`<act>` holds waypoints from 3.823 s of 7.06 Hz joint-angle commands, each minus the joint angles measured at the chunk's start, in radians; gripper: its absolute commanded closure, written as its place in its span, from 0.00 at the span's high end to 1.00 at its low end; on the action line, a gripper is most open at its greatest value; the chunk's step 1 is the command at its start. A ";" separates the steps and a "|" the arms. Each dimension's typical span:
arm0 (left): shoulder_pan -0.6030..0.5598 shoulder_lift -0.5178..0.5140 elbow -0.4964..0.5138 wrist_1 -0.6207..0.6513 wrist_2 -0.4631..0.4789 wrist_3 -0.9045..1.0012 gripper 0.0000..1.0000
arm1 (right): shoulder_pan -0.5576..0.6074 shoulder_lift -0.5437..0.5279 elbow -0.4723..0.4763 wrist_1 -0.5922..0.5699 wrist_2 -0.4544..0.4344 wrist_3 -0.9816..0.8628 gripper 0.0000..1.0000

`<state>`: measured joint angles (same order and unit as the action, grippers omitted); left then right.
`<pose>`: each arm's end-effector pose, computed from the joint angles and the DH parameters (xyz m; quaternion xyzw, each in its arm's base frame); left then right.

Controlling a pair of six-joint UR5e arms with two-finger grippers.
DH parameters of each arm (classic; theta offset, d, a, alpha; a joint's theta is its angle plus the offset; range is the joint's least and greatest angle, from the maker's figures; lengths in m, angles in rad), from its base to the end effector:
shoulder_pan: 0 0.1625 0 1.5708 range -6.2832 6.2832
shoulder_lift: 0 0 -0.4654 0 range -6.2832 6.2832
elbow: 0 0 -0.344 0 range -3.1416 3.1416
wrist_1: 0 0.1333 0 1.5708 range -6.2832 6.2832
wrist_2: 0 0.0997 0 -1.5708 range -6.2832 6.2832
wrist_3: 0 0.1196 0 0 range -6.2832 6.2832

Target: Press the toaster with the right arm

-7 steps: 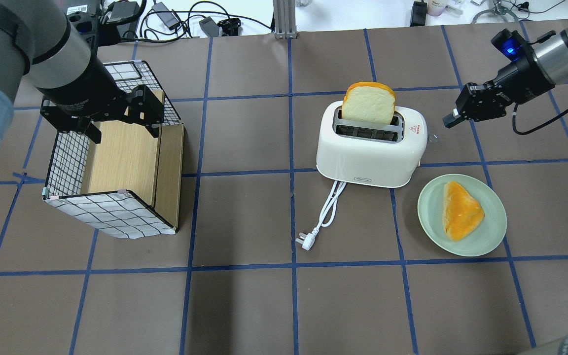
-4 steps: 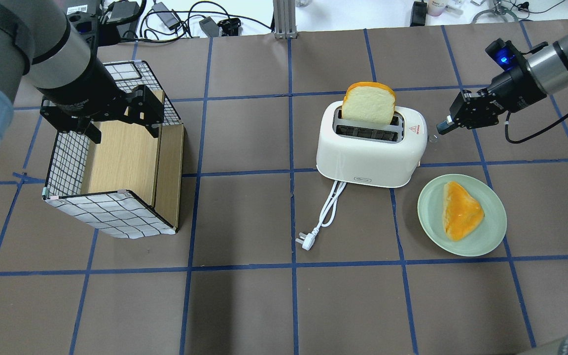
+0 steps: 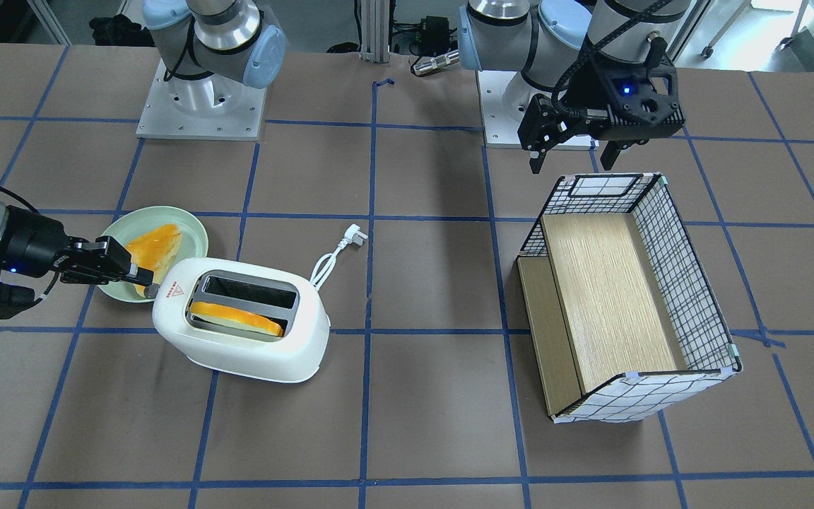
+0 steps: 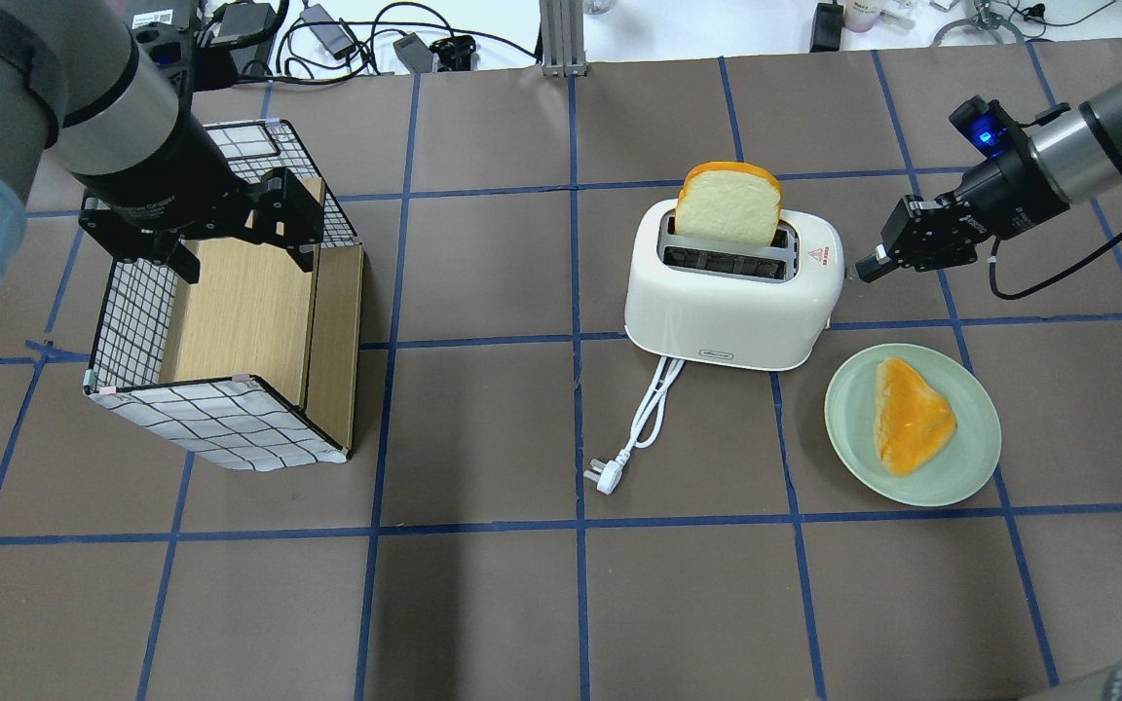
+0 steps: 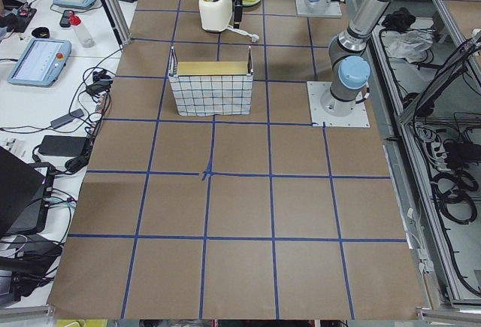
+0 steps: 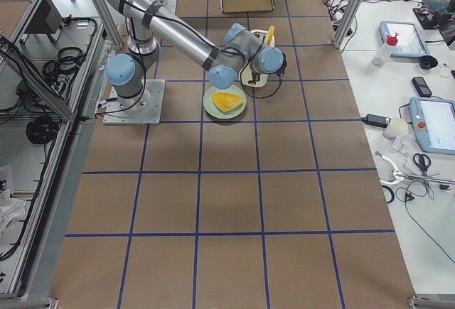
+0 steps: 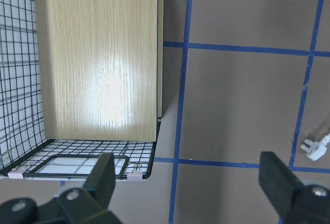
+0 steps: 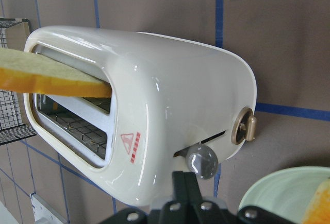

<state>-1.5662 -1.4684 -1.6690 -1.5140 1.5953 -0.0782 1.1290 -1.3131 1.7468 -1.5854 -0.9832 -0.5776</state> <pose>-0.1285 -0.4038 0.5136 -0.0417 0.9986 -0.0309 0.0111 -0.0254 -0.5205 0.3365 -0.0034 0.9381 0.0356 0.3444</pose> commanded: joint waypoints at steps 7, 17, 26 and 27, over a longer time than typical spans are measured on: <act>0.000 0.000 0.000 0.000 0.000 0.000 1.00 | 0.000 0.023 0.006 -0.068 0.012 0.015 0.03; 0.000 0.000 0.000 0.000 0.000 0.000 1.00 | 0.000 0.106 0.020 -0.102 0.011 0.004 0.03; 0.000 -0.001 0.000 0.000 0.000 0.000 1.00 | 0.003 0.025 0.002 -0.108 -0.075 0.157 0.06; 0.000 -0.001 0.000 0.000 0.000 0.000 1.00 | 0.003 0.000 -0.015 -0.104 -0.118 0.163 0.06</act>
<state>-1.5662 -1.4690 -1.6690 -1.5140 1.5953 -0.0782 1.1312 -1.2814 1.7474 -1.6931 -1.0574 -0.4424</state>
